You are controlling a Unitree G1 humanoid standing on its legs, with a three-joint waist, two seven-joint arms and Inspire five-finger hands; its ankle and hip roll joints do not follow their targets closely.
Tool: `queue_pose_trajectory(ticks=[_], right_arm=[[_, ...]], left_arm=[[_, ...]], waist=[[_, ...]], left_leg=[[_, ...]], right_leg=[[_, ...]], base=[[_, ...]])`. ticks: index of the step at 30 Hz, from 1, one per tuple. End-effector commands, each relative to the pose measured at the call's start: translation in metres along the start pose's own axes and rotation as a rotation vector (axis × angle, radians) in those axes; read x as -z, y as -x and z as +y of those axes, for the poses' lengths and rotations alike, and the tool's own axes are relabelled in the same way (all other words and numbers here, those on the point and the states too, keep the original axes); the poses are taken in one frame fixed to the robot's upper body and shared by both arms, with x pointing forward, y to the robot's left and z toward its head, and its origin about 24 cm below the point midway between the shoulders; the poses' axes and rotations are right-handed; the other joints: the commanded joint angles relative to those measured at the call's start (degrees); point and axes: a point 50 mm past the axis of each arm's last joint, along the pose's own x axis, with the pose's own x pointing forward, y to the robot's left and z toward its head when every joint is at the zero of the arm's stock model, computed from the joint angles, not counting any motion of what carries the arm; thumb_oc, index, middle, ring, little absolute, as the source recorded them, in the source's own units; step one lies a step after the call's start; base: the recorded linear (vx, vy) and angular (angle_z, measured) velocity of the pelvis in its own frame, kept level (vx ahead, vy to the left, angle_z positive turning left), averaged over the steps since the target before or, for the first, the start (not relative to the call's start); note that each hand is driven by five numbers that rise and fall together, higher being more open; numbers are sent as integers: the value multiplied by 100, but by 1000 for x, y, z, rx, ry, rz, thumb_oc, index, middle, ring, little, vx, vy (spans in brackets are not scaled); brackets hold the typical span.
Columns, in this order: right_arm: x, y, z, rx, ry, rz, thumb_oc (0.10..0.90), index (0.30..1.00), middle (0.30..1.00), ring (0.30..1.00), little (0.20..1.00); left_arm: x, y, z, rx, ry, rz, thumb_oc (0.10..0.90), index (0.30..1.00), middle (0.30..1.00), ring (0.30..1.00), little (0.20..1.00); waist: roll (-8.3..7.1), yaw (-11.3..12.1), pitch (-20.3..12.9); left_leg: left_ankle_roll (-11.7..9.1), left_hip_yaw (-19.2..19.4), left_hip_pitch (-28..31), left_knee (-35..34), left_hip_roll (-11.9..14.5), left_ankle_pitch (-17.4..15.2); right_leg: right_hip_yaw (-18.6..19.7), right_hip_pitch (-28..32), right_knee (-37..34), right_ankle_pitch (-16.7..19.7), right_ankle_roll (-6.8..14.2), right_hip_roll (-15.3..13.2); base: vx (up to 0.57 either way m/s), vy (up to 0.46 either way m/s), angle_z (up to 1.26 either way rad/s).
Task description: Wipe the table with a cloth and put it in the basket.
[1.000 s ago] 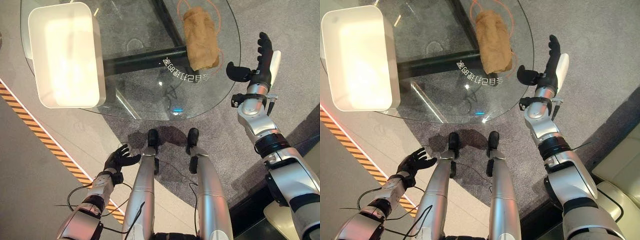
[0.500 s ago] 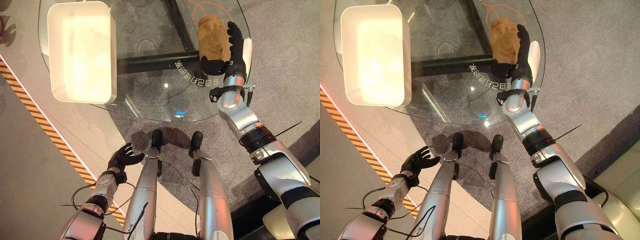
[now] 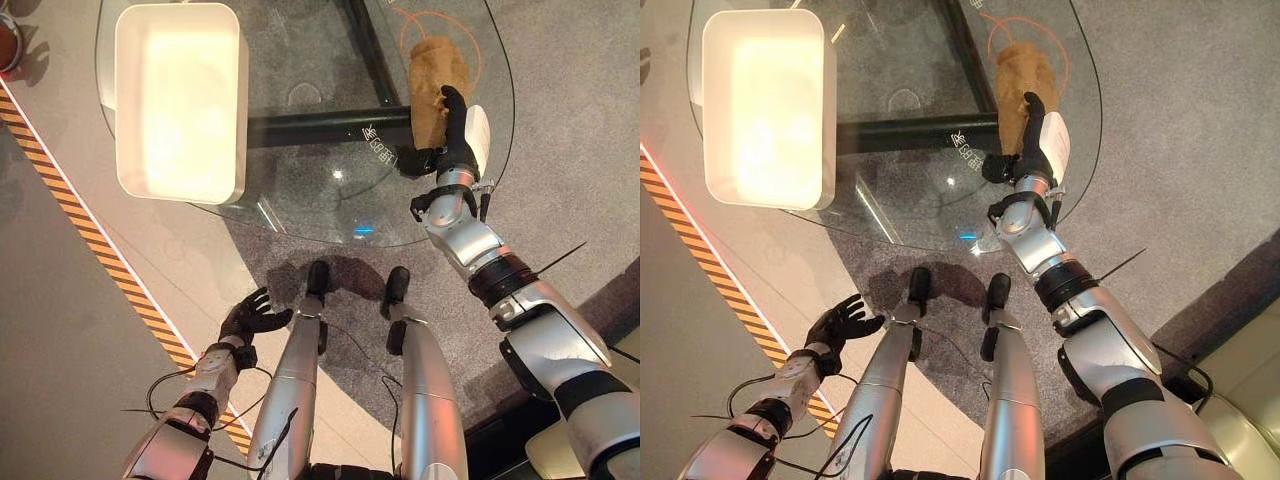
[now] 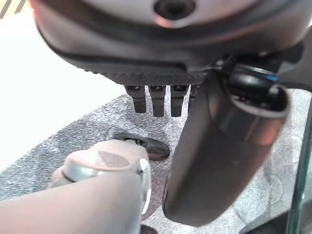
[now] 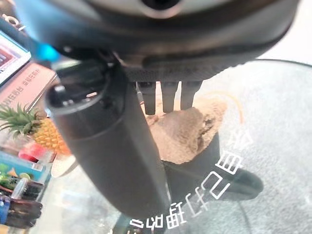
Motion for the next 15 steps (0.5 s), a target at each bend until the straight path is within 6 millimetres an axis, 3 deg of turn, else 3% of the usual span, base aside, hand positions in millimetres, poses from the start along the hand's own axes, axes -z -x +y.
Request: queue_pose_trajectory(ticks=[1, 15], right_arm=[[-39, -14, -23, 156, 87, -162, 800, 900, 900, 900, 900], [-42, -16, -20, 182, 128, -151, 800, 900, 900, 900, 900]], left_arm=[[23, 7, -7, -2, 9, 42, 800, 900, 900, 900, 900], [25, 7, -14, 21, -1, 50, 800, 900, 900, 900, 900]], waist=[[424, 20, -116], [545, 88, -116]], left_leg=[[297, 400, 22, 124, -308, -165], [307, 392, 20, 78, -349, -123]], right_leg=[[-365, 277, -89, -377, -42, 160], [-398, 206, -49, -357, -36, 128]], base=[[0, 0, 0], [0, 0, 0]])
